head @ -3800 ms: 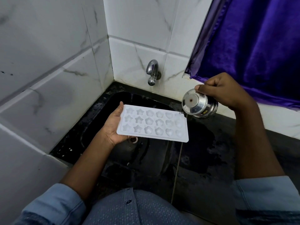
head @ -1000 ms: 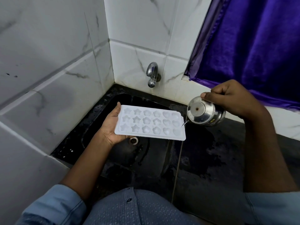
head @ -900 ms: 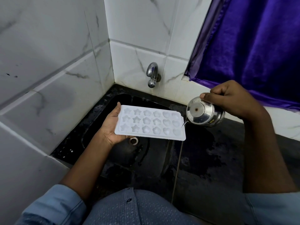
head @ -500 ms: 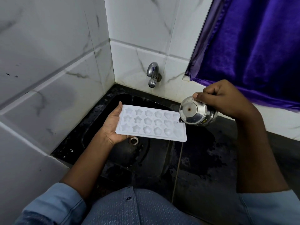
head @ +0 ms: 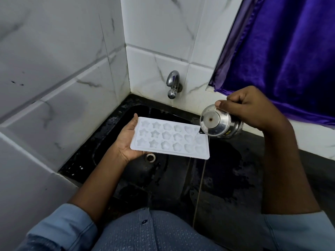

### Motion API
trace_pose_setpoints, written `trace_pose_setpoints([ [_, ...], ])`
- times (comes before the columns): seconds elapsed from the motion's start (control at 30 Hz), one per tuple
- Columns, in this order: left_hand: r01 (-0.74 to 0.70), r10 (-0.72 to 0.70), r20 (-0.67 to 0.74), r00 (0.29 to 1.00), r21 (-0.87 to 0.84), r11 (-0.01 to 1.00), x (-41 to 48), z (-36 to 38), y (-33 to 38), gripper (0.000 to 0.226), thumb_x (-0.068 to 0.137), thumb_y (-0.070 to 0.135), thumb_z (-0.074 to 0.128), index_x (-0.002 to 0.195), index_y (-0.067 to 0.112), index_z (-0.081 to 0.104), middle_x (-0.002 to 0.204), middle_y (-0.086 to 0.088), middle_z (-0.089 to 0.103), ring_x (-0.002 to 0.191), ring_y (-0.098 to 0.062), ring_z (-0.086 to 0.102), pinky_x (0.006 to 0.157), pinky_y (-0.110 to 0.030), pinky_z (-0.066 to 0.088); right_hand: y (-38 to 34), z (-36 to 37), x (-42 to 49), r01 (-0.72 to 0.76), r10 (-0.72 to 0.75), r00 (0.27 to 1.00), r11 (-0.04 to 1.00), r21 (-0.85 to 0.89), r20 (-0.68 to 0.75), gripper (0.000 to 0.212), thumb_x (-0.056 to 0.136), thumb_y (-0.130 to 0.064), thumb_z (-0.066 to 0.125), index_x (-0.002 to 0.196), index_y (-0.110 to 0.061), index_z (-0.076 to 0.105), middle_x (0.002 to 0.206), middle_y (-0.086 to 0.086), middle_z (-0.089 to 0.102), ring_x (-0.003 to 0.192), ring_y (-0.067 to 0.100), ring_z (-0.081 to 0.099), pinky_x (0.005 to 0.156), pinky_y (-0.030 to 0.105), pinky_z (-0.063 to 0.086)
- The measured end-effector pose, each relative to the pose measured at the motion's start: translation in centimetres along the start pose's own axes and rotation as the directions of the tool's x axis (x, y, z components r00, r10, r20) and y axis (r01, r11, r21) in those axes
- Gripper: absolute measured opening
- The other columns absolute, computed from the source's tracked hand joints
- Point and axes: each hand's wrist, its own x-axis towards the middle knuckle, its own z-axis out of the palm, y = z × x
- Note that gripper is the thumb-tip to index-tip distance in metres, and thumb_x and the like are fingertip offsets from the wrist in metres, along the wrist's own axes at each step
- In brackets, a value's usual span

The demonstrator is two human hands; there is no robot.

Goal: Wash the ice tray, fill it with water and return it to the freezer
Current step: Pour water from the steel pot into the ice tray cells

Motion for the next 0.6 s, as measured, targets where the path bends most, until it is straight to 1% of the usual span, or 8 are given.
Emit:
trace_pose_setpoints([
  [0.1, -0.003, 0.003, 0.004, 1.000, -0.001, 1.000, -0.02, -0.08, -0.02, 0.077, 0.101, 0.073, 0.042, 0.126, 0.010, 0.077, 0.145, -0.020, 0.063, 0.125, -0.041, 0.067, 0.105, -0.063, 0.045, -0.04, 0.14, -0.15, -0.002, 0.002, 1.000, 1.000, 0.009, -0.010, 0.058, 0.097, -0.032, 0.074, 0.064, 0.011, 0.052, 0.059, 0.030, 0.047, 0.048, 0.023, 0.039, 0.052, 0.037, 0.035],
  [0.23, 0.001, 0.000, 0.017, 1.000, -0.014, 1.000, -0.15, 0.00, -0.18, 0.076, 0.100, 0.072, 0.043, 0.125, 0.009, 0.078, 0.144, -0.020, 0.064, 0.124, -0.041, 0.068, 0.099, -0.062, 0.055, 0.00, 0.48, -0.28, -0.016, 0.016, 1.000, 0.999, 0.031, -0.021, 0.055, 0.096, -0.032, 0.074, 0.060, 0.005, 0.055, 0.058, 0.028, 0.049, 0.048, 0.023, 0.042, 0.054, 0.038, 0.038],
  [0.27, 0.002, -0.002, 0.018, 1.000, -0.014, 1.000, -0.18, 0.00, -0.21, 0.076, 0.100, 0.072, 0.043, 0.125, 0.010, 0.078, 0.144, -0.020, 0.064, 0.124, -0.041, 0.067, 0.099, -0.061, 0.055, 0.01, 0.57, -0.30, -0.017, 0.018, 1.000, 0.999, 0.034, -0.023, 0.055, 0.096, -0.032, 0.074, 0.059, 0.003, 0.054, 0.057, 0.027, 0.048, 0.048, 0.022, 0.042, 0.054, 0.037, 0.037],
  [0.33, 0.004, -0.004, 0.014, 1.000, -0.012, 1.000, -0.23, 0.00, -0.27, 0.076, 0.100, 0.072, 0.043, 0.126, 0.010, 0.077, 0.145, -0.020, 0.063, 0.125, -0.041, 0.067, 0.099, -0.061, 0.053, 0.11, 0.67, -0.36, -0.020, 0.021, 0.999, 0.999, 0.045, -0.027, 0.055, 0.097, -0.030, 0.074, 0.055, -0.002, 0.052, 0.052, 0.019, 0.045, 0.046, 0.017, 0.040, 0.054, 0.035, 0.036],
  [0.4, 0.001, -0.001, 0.010, 1.000, -0.006, 1.000, -0.24, 0.03, -0.30, 0.076, 0.100, 0.073, 0.042, 0.124, 0.011, 0.078, 0.144, -0.020, 0.064, 0.124, -0.040, 0.068, 0.095, -0.059, 0.058, 0.25, 0.69, -0.41, -0.026, 0.028, 0.999, 0.998, 0.054, -0.029, 0.055, 0.097, -0.029, 0.075, 0.053, -0.004, 0.051, 0.049, 0.011, 0.043, 0.045, 0.015, 0.038, 0.054, 0.034, 0.035],
  [0.5, -0.001, 0.001, 0.014, 1.000, -0.014, 1.000, -0.29, 0.00, -0.42, 0.075, 0.100, 0.073, 0.042, 0.126, 0.011, 0.077, 0.143, -0.019, 0.065, 0.123, -0.040, 0.069, 0.088, -0.059, 0.061, 0.35, 0.73, -0.44, -0.027, 0.029, 0.999, 0.998, 0.059, -0.031, 0.056, 0.096, -0.029, 0.075, 0.054, -0.001, 0.050, 0.051, 0.016, 0.041, 0.047, 0.017, 0.038, 0.054, 0.034, 0.034],
  [0.6, -0.001, 0.001, 0.016, 1.000, -0.011, 1.000, -0.31, 0.06, -0.58, 0.076, 0.100, 0.073, 0.042, 0.135, 0.012, 0.071, 0.145, -0.019, 0.064, 0.125, -0.040, 0.068, 0.090, -0.060, 0.061, 0.39, 0.66, -0.51, -0.023, 0.024, 0.999, 0.998, 0.051, -0.030, 0.056, 0.096, -0.030, 0.075, 0.056, 0.001, 0.052, 0.052, 0.019, 0.043, 0.047, 0.018, 0.038, 0.053, 0.034, 0.034],
])
